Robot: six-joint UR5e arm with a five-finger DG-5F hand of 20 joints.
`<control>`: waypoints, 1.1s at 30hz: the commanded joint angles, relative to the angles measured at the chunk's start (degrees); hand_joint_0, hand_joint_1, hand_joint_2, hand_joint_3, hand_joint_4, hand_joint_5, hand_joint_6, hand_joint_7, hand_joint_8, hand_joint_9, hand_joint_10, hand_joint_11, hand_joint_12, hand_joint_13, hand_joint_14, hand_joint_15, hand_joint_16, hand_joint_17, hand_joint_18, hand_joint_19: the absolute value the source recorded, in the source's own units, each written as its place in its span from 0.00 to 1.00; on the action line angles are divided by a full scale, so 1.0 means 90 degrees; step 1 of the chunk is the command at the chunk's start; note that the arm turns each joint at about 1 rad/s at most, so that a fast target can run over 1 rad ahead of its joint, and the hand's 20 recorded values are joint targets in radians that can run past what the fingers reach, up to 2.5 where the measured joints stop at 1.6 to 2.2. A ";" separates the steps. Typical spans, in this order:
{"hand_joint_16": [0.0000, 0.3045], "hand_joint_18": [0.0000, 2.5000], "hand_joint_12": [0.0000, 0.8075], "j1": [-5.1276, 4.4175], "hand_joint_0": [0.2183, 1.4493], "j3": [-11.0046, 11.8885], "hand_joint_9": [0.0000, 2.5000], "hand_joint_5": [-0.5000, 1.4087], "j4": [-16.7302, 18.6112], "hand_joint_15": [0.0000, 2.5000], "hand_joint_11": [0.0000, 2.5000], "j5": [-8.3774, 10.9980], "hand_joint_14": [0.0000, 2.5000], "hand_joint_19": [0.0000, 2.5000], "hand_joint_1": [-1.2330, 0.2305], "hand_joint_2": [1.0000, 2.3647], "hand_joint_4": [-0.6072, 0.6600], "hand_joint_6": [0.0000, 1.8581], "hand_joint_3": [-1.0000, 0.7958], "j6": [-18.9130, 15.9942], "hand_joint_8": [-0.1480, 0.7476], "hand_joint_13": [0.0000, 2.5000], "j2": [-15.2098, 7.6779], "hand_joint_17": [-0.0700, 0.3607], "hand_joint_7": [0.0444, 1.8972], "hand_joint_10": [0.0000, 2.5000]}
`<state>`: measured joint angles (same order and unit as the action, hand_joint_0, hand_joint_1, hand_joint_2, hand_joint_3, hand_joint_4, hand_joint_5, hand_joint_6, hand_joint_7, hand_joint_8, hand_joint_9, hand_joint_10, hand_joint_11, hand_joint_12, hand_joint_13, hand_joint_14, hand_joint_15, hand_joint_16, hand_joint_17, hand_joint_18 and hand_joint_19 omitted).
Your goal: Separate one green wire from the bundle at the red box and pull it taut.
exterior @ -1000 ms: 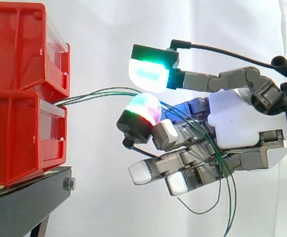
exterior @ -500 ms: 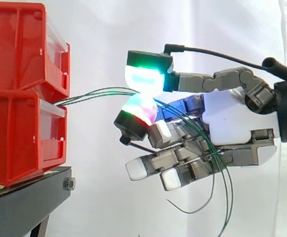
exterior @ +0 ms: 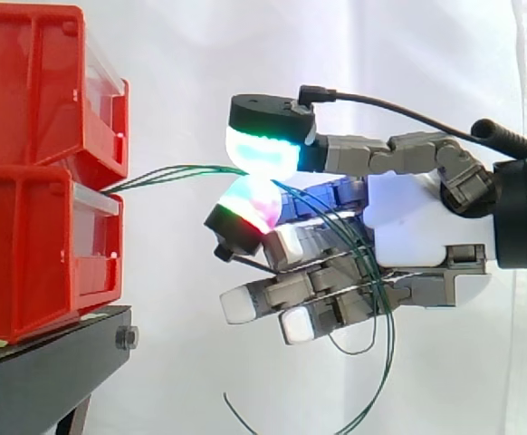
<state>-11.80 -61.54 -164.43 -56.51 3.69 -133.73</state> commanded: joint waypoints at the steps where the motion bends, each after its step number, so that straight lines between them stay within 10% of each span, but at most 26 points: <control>1: 0.17 0.34 0.49 0.0002 0.33 -0.0008 0.43 0.18 0.0038 0.18 0.35 -0.0001 0.01 0.23 0.27 0.01 0.57 0.48 0.40 0.0010 0.48 0.32 0.0005 0.44 0.65 0.01; 7: 0.17 0.33 0.49 0.0002 0.34 -0.0008 0.43 0.18 -0.0011 0.17 0.35 -0.0030 0.01 0.23 0.28 0.00 0.58 0.48 0.29 -0.0020 0.47 0.32 0.0005 0.43 0.64 0.01; 18: 0.18 0.37 0.52 0.0012 0.28 0.0031 0.49 0.19 -0.0196 0.18 0.34 -0.0098 0.01 0.26 0.61 0.00 0.58 0.46 0.29 -0.0059 0.50 0.36 0.0035 0.45 0.64 0.01; 33: 0.18 0.36 0.51 0.0041 0.29 0.0050 0.46 0.19 -0.0382 0.18 0.35 -0.0098 0.01 0.25 0.31 0.01 0.59 0.47 0.46 0.0283 0.49 0.35 0.0093 0.45 0.66 0.01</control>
<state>-11.44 -61.07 -167.81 -57.39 5.91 -132.91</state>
